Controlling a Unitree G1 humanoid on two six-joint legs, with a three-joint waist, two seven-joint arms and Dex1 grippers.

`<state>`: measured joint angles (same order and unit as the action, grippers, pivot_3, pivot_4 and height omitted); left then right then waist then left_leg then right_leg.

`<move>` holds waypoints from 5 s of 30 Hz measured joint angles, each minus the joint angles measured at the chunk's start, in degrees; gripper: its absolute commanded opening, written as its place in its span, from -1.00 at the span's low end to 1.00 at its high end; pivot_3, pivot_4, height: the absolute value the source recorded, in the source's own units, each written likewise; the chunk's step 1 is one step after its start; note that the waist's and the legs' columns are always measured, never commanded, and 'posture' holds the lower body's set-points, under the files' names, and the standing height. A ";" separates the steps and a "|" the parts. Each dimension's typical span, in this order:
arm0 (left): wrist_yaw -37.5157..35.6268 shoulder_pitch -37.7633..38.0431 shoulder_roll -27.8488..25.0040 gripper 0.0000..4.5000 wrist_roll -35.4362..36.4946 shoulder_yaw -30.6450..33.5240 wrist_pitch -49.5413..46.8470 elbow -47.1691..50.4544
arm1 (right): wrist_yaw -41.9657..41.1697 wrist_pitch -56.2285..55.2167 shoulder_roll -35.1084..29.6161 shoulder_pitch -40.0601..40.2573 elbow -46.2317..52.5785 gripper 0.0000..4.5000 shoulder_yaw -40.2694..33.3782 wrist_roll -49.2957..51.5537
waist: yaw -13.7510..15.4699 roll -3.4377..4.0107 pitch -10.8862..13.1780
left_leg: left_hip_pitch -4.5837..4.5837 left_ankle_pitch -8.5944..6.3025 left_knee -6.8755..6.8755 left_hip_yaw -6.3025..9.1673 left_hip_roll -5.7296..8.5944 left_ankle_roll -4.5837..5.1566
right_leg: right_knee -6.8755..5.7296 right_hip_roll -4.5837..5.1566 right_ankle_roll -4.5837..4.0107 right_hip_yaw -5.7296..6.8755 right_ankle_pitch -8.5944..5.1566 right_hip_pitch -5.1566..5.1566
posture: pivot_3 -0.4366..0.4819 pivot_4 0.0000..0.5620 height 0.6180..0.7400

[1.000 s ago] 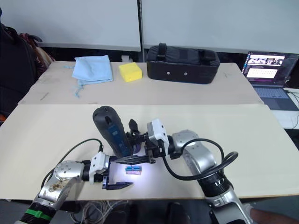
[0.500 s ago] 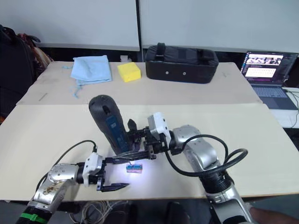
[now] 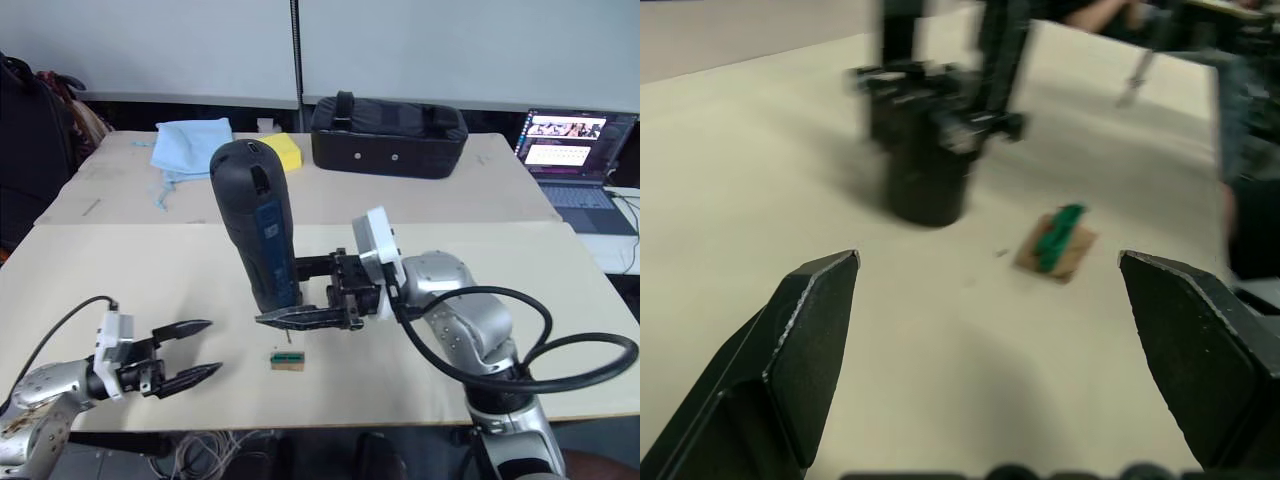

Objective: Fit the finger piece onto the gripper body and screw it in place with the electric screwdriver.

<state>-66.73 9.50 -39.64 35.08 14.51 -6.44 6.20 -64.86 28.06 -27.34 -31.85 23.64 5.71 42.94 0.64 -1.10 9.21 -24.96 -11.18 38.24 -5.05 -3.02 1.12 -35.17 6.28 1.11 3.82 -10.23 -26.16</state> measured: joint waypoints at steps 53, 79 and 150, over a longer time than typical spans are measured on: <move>9.80 -26.01 16.45 0.20 -23.19 -21.39 6.62 -18.39 | 6.51 2.36 -3.67 1.18 3.51 -0.14 -2.03 1.22 | 0.79 -0.08 0.02 | -0.04 0.03 0.14 -0.08 0.09 0.05 | -0.03 0.00 0.23 0.00 0.20 0.14 | -0.05 -0.47 1.00; -2.11 -34.72 15.15 0.97 -22.07 -21.02 14.18 -32.83 | 7.93 3.56 -6.25 3.08 5.25 -0.14 -2.38 3.42 | 0.57 -0.08 0.03 | -0.23 0.03 0.51 0.00 0.05 0.07 | -0.07 -0.02 0.20 0.02 0.19 0.13 | -0.05 -0.47 1.00; 15.21 -22.51 16.89 0.97 -21.38 -21.46 2.52 -12.93 | 7.52 5.03 -5.46 1.18 4.28 -0.14 -2.47 3.56 | -0.10 -0.06 0.02 | -0.21 0.02 0.50 0.13 0.03 0.07 | -0.06 -0.01 0.14 0.02 0.19 0.09 | -0.05 -0.47 1.00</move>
<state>-51.52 -13.01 -22.75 13.70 -6.95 -3.92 -6.73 -57.33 33.09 -32.81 -30.67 27.92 3.24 46.50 0.54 -1.16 9.23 -25.17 -11.16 38.74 -4.92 -3.00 1.19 -35.22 6.27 1.25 3.84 -10.04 -26.06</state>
